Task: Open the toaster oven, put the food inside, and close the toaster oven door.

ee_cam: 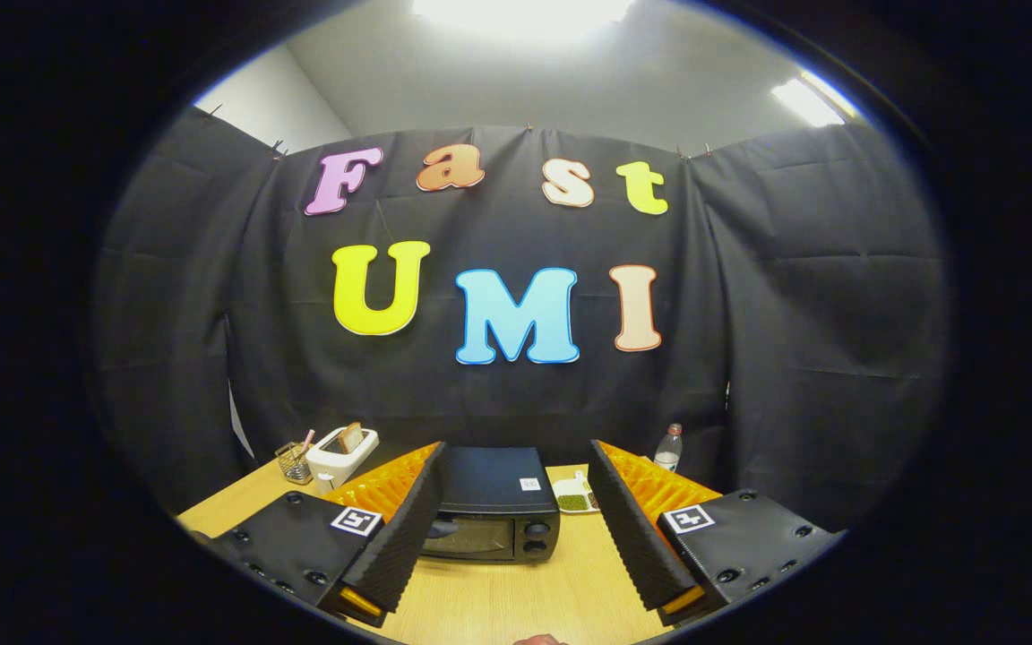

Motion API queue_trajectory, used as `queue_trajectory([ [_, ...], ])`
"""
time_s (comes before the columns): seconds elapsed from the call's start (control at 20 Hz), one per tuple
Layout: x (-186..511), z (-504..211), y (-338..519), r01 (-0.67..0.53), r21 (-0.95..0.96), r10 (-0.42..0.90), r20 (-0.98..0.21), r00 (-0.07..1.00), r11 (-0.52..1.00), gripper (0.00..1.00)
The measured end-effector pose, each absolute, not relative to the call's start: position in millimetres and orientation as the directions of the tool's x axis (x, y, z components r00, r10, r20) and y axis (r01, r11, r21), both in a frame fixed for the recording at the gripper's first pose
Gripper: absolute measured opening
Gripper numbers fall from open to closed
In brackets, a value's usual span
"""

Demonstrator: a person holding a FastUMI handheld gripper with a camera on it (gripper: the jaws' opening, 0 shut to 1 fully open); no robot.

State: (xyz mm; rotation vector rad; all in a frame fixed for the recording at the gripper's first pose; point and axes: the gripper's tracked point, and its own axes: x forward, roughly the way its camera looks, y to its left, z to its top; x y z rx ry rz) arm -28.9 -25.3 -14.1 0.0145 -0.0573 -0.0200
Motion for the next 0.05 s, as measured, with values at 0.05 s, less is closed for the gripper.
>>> queue_trajectory([
  [0.05,-28.9,-15.9,-23.7,0.015,0.019,-0.016,0.05,0.999,1.0,0.98],
])
